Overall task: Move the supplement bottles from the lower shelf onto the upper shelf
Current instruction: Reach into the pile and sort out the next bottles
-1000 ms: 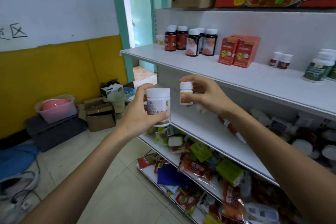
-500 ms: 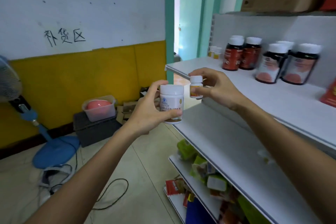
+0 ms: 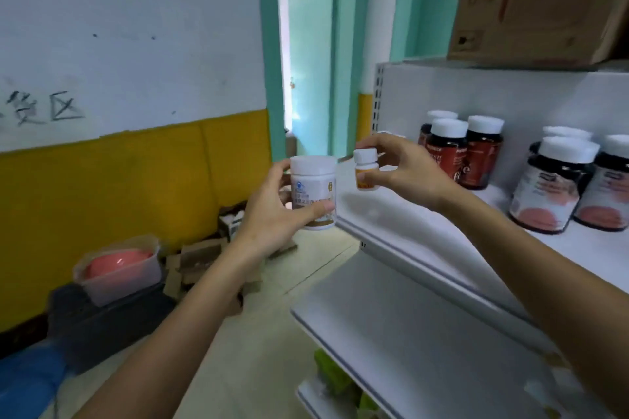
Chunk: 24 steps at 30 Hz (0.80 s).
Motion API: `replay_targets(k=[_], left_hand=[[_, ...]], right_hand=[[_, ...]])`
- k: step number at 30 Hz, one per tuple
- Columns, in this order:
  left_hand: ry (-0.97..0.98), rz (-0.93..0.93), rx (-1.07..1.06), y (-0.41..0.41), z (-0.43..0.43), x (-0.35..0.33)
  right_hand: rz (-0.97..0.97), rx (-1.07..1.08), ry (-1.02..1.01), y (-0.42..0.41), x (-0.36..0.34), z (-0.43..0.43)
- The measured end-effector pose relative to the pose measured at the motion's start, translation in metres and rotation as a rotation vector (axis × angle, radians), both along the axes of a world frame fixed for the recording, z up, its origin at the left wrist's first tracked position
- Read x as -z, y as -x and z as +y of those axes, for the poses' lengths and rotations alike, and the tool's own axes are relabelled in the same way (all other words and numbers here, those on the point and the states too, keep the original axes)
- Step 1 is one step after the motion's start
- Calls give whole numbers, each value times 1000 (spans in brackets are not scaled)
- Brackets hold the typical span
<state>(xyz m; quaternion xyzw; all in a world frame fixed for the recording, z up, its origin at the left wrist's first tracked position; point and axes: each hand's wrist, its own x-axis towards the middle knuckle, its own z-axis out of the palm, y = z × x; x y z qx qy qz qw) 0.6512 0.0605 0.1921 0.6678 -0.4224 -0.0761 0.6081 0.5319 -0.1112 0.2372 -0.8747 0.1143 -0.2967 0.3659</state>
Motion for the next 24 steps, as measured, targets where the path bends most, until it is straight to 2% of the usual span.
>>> replay_targets(k=[6, 11, 14, 17, 20, 24], left_hand=[[-23, -90, 279, -80, -100, -18], [-68, -148, 381, -135, -140, -21], [-78, -156, 444, -163, -162, -20], [-87, -152, 516, -174, -182, -16], [-95, -124, 564, -174, -194, -9], [-107, -187, 609, -173, -201, -3]], right_hand=[[-132, 331, 4, -37, -13, -47], [-88, 567, -32, -82, -7, -71], [45, 731, 89, -102, 8, -81], [173, 764, 203, -113, 24, -88], [188, 798, 252, -119, 33, -93], [206, 864, 288, -122, 39, -97]])
